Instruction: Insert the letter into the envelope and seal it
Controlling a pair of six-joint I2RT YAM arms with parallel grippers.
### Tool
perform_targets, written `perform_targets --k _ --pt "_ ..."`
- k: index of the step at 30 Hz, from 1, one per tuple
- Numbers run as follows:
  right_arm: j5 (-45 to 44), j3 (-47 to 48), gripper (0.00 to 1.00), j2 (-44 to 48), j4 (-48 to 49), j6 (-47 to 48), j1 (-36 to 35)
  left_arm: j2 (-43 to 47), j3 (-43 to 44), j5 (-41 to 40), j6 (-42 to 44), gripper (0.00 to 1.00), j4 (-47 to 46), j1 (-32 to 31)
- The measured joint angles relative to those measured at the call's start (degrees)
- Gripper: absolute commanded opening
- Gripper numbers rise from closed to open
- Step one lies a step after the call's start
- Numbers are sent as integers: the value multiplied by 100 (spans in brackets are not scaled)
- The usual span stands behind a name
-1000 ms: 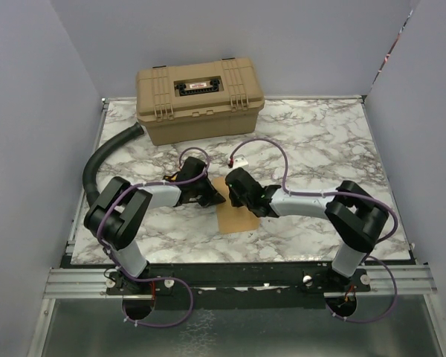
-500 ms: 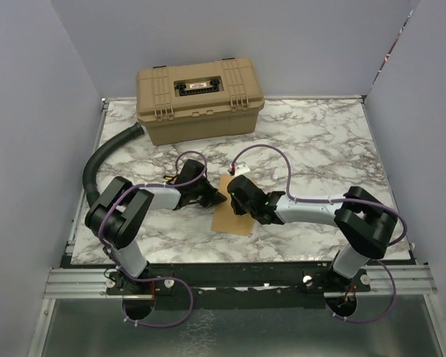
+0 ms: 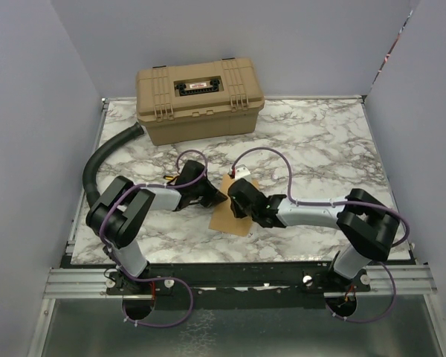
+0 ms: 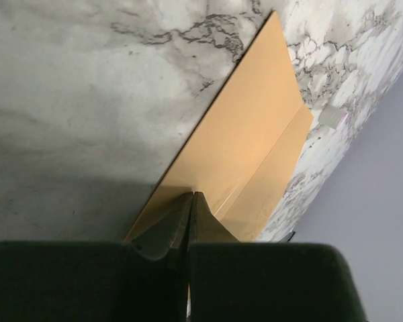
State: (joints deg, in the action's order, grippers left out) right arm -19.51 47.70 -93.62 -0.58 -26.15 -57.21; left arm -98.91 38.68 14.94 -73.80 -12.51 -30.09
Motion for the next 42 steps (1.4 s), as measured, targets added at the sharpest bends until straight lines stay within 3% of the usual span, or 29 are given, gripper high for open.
perform_targets --k 12,31,42 --pt "-15 319 1 -409 348 -72 310 -339 380 79 1628 0 -162 -52" --pt "273 7 1 -127 404 369 125 -348 352 85 1749 0 -251 -63" --pt "483 -24 1 -107 457 376 772 -402 354 118 1797 0 -363 -61"
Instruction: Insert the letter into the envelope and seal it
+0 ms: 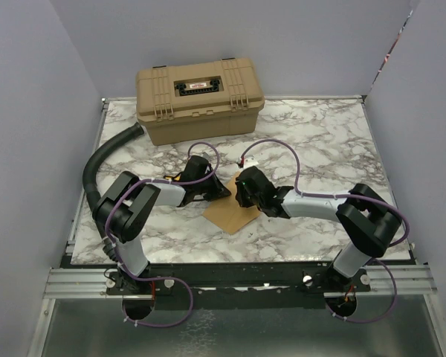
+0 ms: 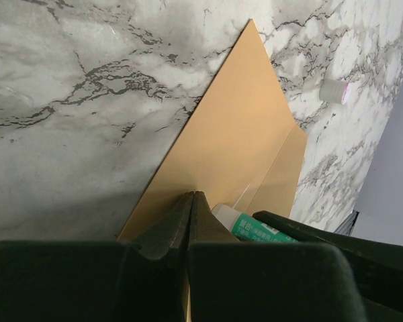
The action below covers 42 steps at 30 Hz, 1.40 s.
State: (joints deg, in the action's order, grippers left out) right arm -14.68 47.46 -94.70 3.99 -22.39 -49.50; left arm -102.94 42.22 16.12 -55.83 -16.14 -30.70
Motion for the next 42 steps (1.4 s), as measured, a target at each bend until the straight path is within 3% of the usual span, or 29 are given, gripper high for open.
perform_targets --k 19,34,42 --pt "422 72 1 -22 -76 140 -417 -44 -66 125 -74 0 -181 33" --pt "369 125 1 -28 -151 144 225 -90 -74 286 -66 0 -251 85" --pt "411 125 1 -26 -155 122 -236 -98 -74 308 -68 0 -256 94"
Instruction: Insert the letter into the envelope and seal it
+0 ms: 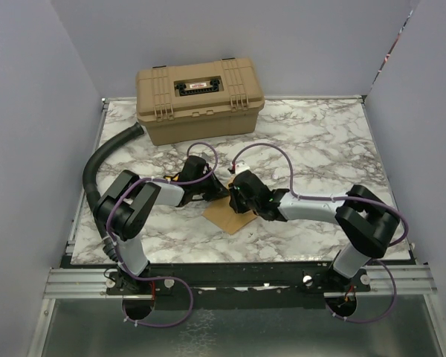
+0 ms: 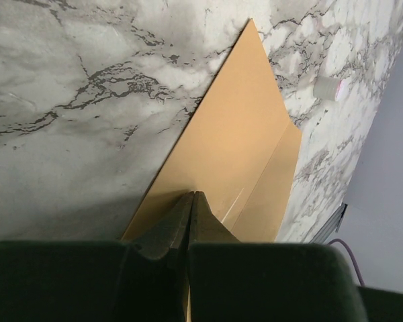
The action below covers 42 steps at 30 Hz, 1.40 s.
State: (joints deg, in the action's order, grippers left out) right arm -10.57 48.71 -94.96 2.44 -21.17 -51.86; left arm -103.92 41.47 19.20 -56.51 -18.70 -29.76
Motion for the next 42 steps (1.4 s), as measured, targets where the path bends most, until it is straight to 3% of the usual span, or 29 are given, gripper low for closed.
perform_targets --k 7,18,32,42 --pt "-127 -7 1 28 -105 -221 -219 -13 2 26 -2 0 -13 7" --pt "-374 -66 1 122 -236 -273 507 -118 46 55 -4 0 -164 7" --pt "-197 496 1 -376 -234 120 549 -129 52 79 0 0 -170 9" --pt "-140 341 1 -203 -317 2 -17 -146 59 94 -2 0 -186 13"
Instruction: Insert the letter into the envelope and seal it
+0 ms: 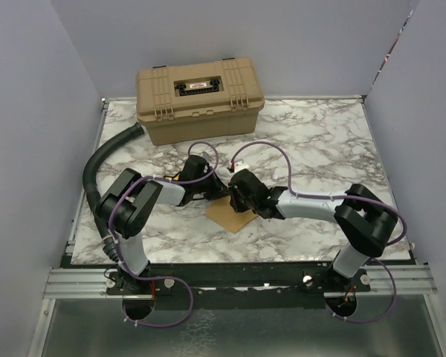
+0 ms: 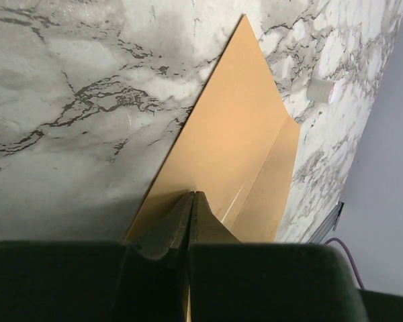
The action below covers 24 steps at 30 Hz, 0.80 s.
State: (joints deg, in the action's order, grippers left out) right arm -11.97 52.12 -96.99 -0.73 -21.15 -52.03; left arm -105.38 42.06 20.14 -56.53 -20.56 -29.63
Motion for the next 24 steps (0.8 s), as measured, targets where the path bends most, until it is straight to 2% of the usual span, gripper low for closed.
perform_targets --k 7,16,24 --pt "-33 -208 1 267 -251 -251 -92 0 0 0 0 0 -4 0" --pt "0 87 1 -15 -177 -282 514 0 0 0 2 0 -4 0" --pt "219 317 1 98 -658 -343 680 33 4 -2 68 0 9 -2"
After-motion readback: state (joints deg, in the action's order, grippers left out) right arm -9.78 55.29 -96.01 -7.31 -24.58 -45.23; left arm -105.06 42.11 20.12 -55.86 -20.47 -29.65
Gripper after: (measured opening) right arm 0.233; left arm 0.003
